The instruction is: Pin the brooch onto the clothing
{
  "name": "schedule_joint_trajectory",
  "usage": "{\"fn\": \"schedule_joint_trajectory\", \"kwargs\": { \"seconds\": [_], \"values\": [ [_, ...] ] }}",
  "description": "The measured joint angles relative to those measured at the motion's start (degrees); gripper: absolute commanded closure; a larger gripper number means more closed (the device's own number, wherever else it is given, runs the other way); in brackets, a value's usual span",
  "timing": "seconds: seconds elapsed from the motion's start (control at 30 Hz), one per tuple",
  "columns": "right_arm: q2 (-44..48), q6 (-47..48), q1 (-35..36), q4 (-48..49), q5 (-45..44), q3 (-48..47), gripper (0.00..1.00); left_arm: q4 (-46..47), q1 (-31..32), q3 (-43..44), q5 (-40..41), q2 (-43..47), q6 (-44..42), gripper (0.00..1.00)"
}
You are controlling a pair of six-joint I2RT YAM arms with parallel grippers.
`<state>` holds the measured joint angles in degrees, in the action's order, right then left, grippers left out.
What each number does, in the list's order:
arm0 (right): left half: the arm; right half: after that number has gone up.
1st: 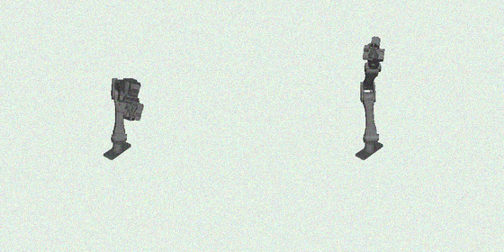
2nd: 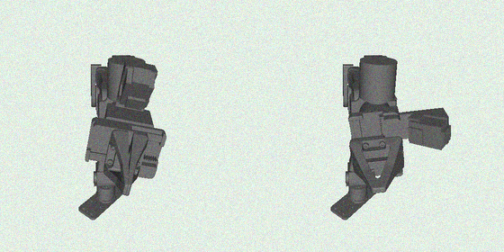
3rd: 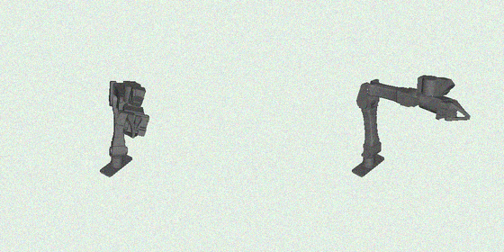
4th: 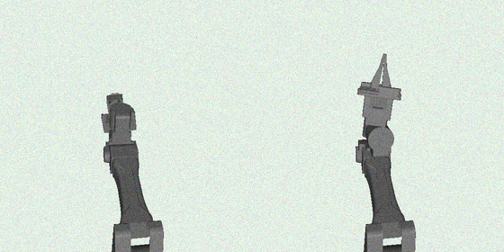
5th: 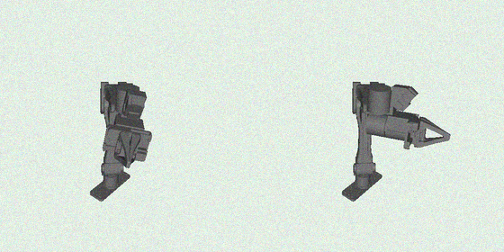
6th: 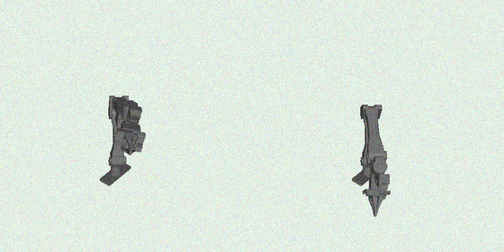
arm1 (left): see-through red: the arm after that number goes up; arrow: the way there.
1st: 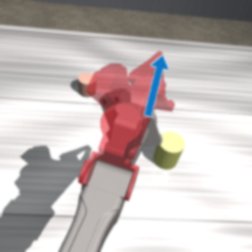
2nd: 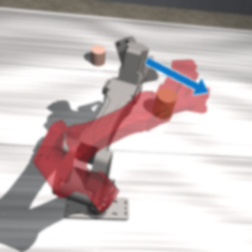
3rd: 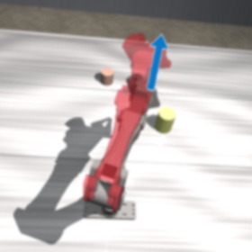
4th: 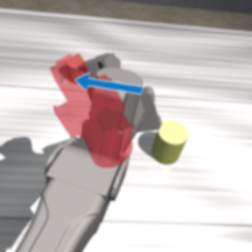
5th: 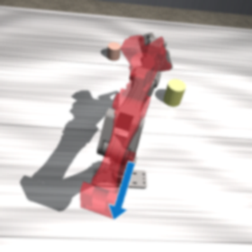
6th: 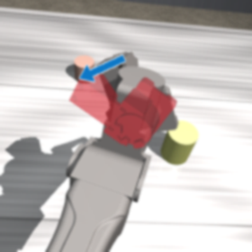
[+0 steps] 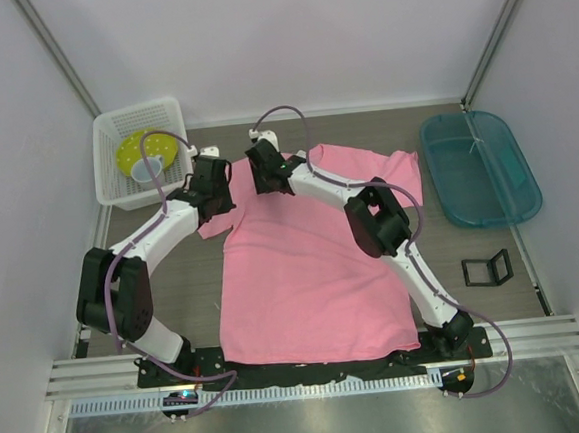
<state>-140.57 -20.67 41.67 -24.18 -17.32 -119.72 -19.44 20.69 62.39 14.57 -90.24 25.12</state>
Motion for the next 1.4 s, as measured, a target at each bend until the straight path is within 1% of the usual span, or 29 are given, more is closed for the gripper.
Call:
{"fn": "schedule_joint_trajectory", "kwargs": {
  "seconds": [0.1, 0.2, 0.23, 0.3, 0.33, 0.4, 0.53, 0.83, 1.17, 1.4],
  "values": [
    [-1.03, -0.02, 0.00, 0.09, 0.02, -0.09, 0.55, 0.02, 0.00, 0.00, 0.07, -0.09, 0.02, 1.00],
    [-1.55, -0.04, 0.00, 0.17, -0.15, -0.09, 0.59, 0.33, -0.04, 0.02, 0.39, -0.55, 0.02, 1.00],
    [-1.57, -0.07, 0.00, 0.15, -0.15, -0.09, 0.68, 0.44, -0.09, 0.07, 0.48, -0.87, 0.00, 1.00],
    [-1.57, -0.20, 0.00, 0.11, -0.13, -0.09, 0.81, 0.59, -0.09, 0.13, 0.48, -1.66, -0.02, 1.00],
    [-1.57, -0.39, -0.13, 0.04, 0.00, -0.09, 0.90, 0.63, -0.09, 0.20, 0.46, -2.14, -0.02, 1.00],
    [-1.57, -0.39, -0.28, -0.07, 0.50, -0.09, 0.99, 0.83, -0.09, 0.48, 0.42, -3.23, -0.02, 1.00],
    [-1.57, -0.28, -0.96, -0.02, 2.58, -0.07, 0.99, 1.97, -0.09, 1.44, -0.26, -5.57, -0.09, 1.00],
    [-1.33, 0.46, -2.78, 1.49, 9.49, 0.35, 0.99, 6.36, -0.11, 6.54, -3.63, -12.37, -0.42, 1.00],
    [1.77, -3.30, -5.09, 2.34, 14.88, 2.21, 0.99, 11.10, -0.09, 9.05, -7.89, -17.90, -0.55, 1.00],
    [2.80, -5.46, -6.45, 3.13, 18.67, 2.99, 0.99, 12.26, -0.02, 10.75, -8.44, -20.44, -0.52, 1.00]
  ]
}}
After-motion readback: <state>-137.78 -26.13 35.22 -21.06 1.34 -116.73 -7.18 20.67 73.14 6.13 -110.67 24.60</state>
